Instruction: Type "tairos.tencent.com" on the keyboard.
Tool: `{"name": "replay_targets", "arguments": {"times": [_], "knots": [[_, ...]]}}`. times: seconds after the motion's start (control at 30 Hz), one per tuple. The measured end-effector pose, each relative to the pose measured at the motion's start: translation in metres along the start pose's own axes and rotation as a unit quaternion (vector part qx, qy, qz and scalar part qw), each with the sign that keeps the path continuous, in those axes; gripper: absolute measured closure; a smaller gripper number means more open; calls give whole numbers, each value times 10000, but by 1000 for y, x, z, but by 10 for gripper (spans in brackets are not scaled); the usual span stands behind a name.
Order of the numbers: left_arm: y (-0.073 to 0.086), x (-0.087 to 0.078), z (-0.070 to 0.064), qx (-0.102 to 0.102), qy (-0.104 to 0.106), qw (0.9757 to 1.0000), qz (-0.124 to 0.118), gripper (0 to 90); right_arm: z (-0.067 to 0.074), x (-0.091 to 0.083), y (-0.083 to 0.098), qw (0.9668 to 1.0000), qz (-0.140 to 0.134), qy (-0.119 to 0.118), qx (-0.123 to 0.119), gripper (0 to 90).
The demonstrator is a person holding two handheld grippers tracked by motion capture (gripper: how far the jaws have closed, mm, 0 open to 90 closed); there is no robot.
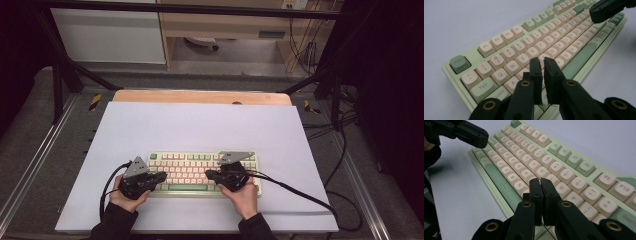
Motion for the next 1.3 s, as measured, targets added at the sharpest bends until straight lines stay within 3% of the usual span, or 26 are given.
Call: {"name": "replay_targets", "arguments": {"times": [0.07,0.2,0.4,0.57,0.67,0.87,1.13,1.3], "knots": [[0,0,-1,-2,79,10000,55,776,-9,-8,1,9999,-4,75,71,845],[1,-1,1,37,42,9999,89,607,-24,-21,6,9997,-6,219,111,758],[5,-4,4,106,49,9998,181,384,-47,-42,17,9989,-102,420,202,500],[9,-12,8,49,53,9998,171,247,-65,-56,30,9981,-115,540,289,296],[13,-16,10,50,48,9999,149,205,-76,-62,38,9976,-136,577,353,209],[26,-19,12,155,8,9991,403,86,-94,-70,55,9963,-139,685,494,87],[31,-23,17,161,-69,9990,420,44,-107,-76,83,9961,12,658,587,34],[33,-27,22,121,-99,9993,350,44,-108,-78,92,9957,-42,665,648,13]]}}
Point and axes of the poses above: each handheld gripper's, and its own axes: x roughly forward along the jaws, y roughly out of its underside, z roughly to its left, the point moved 9 cm from there along x, roughly forward along the jaws, and after that the axes turned 11 degrees about y, right-handed, at the moved point
